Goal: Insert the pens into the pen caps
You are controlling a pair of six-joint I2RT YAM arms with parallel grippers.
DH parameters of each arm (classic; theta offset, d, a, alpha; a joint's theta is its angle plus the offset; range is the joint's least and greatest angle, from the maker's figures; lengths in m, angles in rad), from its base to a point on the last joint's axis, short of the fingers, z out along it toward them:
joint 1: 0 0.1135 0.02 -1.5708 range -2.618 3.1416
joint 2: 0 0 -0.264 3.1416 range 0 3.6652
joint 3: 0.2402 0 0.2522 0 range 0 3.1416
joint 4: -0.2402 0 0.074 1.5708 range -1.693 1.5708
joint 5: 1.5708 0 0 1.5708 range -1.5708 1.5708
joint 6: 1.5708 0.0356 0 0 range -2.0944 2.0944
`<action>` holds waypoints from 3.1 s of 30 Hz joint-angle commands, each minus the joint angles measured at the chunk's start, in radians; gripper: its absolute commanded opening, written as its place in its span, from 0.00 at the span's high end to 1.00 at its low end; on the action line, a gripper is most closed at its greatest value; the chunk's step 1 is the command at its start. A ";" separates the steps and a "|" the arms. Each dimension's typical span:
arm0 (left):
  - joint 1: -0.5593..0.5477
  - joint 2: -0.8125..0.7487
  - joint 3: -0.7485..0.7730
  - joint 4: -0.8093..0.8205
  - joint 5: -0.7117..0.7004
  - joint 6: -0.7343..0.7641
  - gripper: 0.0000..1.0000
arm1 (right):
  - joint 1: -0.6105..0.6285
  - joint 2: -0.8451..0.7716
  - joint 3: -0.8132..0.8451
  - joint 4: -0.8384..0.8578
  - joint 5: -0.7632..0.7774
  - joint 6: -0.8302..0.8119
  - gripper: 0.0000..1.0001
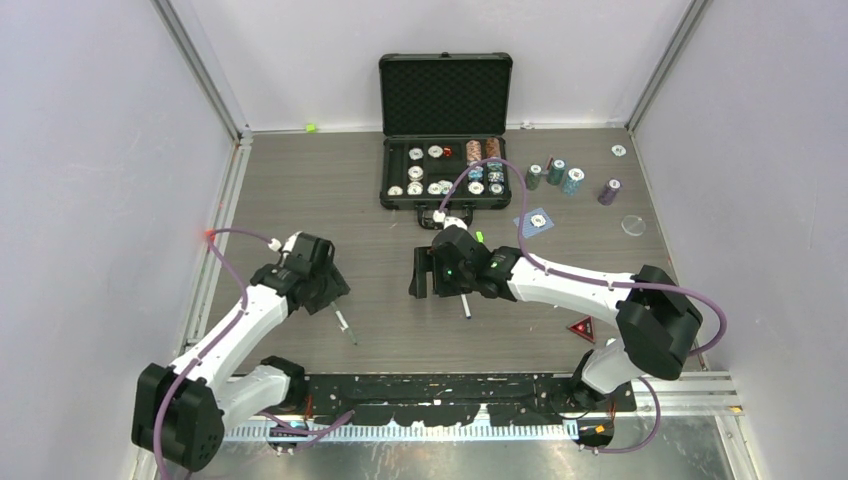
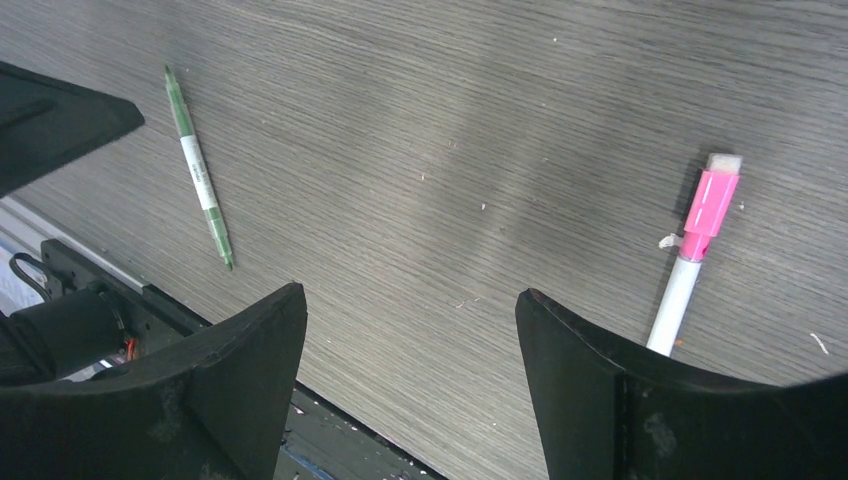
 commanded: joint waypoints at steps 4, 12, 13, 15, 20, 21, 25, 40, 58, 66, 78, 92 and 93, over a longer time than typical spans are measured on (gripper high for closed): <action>-0.036 0.099 -0.007 -0.051 -0.031 0.032 0.65 | 0.003 -0.038 -0.003 0.014 0.041 0.011 0.19; -0.094 0.182 -0.019 -0.071 -0.079 -0.008 0.58 | 0.004 -0.081 -0.038 -0.003 0.066 0.011 0.19; -0.095 0.180 -0.020 -0.074 -0.087 -0.008 0.56 | 0.003 -0.083 -0.039 -0.005 0.067 0.011 0.19; -0.097 0.173 -0.026 -0.082 -0.106 -0.011 0.54 | 0.004 -0.089 -0.043 -0.008 0.069 0.010 0.19; -0.096 0.172 -0.052 -0.041 -0.108 -0.011 0.59 | 0.003 -0.089 -0.045 -0.007 0.076 0.008 0.19; -0.096 0.182 -0.053 -0.031 -0.108 -0.010 0.61 | 0.003 -0.087 -0.044 -0.007 0.075 0.007 0.19; -0.097 0.231 -0.059 0.014 -0.107 -0.003 0.68 | 0.005 -0.082 -0.042 -0.007 0.071 0.007 0.19; -0.096 0.128 -0.106 0.136 -0.047 0.019 1.00 | 0.004 -0.117 -0.062 0.006 0.090 0.001 0.19; -0.103 -0.182 -0.091 0.362 0.208 -0.008 1.00 | 0.004 -0.273 -0.131 0.256 -0.087 0.054 0.19; -0.142 -0.200 -0.097 0.488 0.287 -0.101 1.00 | 0.005 -0.221 -0.127 0.397 -0.160 0.103 0.21; -0.180 -0.241 -0.091 0.558 0.329 -0.164 1.00 | 0.006 -0.112 -0.102 0.457 -0.228 0.111 0.36; -0.180 -0.268 -0.106 0.579 0.351 -0.172 1.00 | 0.028 -0.045 -0.055 0.487 -0.246 0.120 0.56; -0.180 -0.272 -0.109 0.582 0.351 -0.172 1.00 | 0.028 -0.041 -0.051 0.489 -0.246 0.121 0.59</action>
